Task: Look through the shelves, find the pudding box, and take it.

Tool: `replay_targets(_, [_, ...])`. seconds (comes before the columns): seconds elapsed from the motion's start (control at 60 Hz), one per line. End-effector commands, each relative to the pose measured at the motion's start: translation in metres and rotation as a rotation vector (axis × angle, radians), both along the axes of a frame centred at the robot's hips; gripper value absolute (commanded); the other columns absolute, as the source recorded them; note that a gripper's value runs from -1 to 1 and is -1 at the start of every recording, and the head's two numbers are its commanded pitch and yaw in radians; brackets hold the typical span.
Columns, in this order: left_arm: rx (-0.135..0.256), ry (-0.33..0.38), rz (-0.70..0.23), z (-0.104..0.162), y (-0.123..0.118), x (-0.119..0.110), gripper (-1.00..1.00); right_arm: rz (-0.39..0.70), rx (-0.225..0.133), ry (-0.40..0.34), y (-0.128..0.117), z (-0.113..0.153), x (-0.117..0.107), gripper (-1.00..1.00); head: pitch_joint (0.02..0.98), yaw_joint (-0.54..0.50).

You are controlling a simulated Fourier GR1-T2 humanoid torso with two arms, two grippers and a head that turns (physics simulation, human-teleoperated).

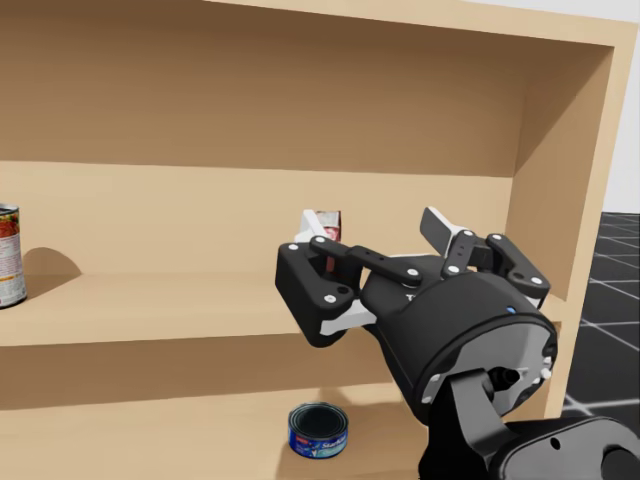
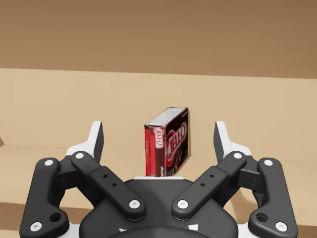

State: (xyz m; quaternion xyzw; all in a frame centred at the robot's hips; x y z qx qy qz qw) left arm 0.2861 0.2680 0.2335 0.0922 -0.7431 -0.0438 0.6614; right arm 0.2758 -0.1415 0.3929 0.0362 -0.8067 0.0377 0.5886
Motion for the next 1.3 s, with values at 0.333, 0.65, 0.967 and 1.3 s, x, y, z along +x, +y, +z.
replay_targets(0.333, [-0.011,-0.003,0.004,0.001,0.002,0.0,-1.0,-0.074,-0.065,0.358,0.016,-0.026,0.054,-1.0,0.245,-0.22])
replay_targets(0.65, [-0.023,-0.006,0.002,0.002,0.004,-0.001,-1.0,-0.143,-0.083,0.392,0.011,-0.027,0.094,-1.0,0.249,-0.21])
replay_targets(0.967, [-0.023,-0.006,0.005,0.002,0.005,-0.001,-1.0,-0.111,-0.094,0.393,0.012,-0.022,0.104,-1.0,0.249,-0.21])
replay_targets(1.3, [-0.018,-0.005,0.007,0.002,0.004,-0.001,-1.0,-0.139,-0.125,0.318,0.011,-0.017,0.084,1.0,0.25,-0.21])
